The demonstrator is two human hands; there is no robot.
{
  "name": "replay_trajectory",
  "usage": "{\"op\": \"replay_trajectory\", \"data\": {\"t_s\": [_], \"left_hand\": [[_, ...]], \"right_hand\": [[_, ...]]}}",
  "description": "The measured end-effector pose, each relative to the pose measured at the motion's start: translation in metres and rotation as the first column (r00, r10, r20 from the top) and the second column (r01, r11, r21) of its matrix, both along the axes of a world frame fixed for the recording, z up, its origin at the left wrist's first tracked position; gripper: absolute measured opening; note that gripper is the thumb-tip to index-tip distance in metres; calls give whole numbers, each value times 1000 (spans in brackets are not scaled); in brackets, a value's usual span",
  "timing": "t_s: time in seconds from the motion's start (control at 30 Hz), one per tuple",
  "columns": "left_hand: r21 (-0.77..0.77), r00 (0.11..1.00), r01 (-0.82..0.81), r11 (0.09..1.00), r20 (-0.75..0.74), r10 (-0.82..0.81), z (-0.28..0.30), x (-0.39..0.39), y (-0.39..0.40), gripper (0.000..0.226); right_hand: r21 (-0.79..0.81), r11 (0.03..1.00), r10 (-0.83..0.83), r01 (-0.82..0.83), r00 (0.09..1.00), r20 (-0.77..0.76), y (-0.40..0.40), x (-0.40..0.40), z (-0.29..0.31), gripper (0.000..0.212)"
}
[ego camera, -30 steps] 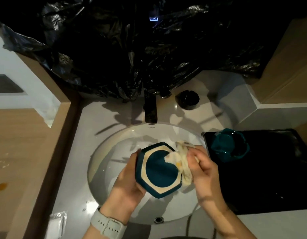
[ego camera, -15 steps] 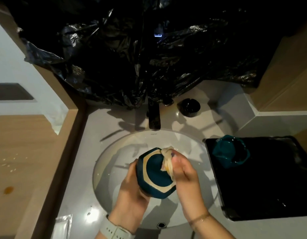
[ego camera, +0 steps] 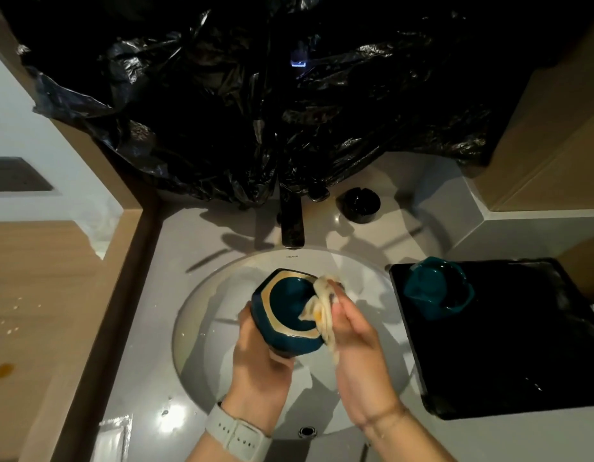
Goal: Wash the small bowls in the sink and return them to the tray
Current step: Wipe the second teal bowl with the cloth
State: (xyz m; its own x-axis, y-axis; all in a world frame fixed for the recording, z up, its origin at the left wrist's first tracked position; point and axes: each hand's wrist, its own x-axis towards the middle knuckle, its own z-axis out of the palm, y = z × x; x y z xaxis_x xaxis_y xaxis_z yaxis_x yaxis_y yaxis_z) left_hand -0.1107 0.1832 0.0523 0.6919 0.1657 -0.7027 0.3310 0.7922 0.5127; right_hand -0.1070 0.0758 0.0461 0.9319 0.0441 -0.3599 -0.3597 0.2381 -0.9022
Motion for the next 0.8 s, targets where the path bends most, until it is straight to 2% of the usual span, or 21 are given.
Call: {"op": "replay_trajectory", "data": {"t_s": [0.13, 0.27, 0.37, 0.4, 0.47, 0.5, 0.53, 0.6, 0.73, 0.8], "left_hand": [[26, 1000, -2, 1000, -6, 3, 5, -8, -21, 34], [15, 998, -36, 999, 61, 35, 1, 1, -17, 36], [-46, 983, -42, 998, 175, 50, -8, 7, -9, 16], [-45, 982, -27, 999, 184, 35, -14, 7, -4, 22], [-85, 988, -57, 995, 140, 69, -15, 10, 5, 27], [-54, 997, -41, 998, 63, 45, -16, 11, 10, 31], [-95, 1000, -15, 995, 18, 17, -11, 10, 13, 33], [-178, 999, 20, 984, 41, -13, -5, 10, 14, 33], [-102, 994, 41, 994, 106, -30, 4, 7, -4, 33], [-20, 991, 7, 1000, 132, -4, 1, 5, -11, 39]], "right_hand": [[45, 993, -103, 108, 989, -105, -16, 26, 2, 18], [47, 994, -96, 96, 995, -4, -9, 9, 1, 29], [-32, 995, -95, 96, 995, 37, -4, -17, -10, 29], [-57, 995, -82, 84, 996, 38, -7, -22, -13, 31], [-99, 994, -44, 47, 998, 36, -16, -27, -14, 32], [-129, 990, -45, 51, 998, 50, -22, -26, -14, 29], [-156, 984, -79, 89, 994, 72, -28, -24, -12, 26], [-185, 961, -187, 206, 975, 119, -36, -16, -12, 25], [-196, 949, -209, 246, 959, 191, -19, -7, -11, 20], [-208, 939, -222, 273, 945, 241, -6, -16, -12, 9]]}}
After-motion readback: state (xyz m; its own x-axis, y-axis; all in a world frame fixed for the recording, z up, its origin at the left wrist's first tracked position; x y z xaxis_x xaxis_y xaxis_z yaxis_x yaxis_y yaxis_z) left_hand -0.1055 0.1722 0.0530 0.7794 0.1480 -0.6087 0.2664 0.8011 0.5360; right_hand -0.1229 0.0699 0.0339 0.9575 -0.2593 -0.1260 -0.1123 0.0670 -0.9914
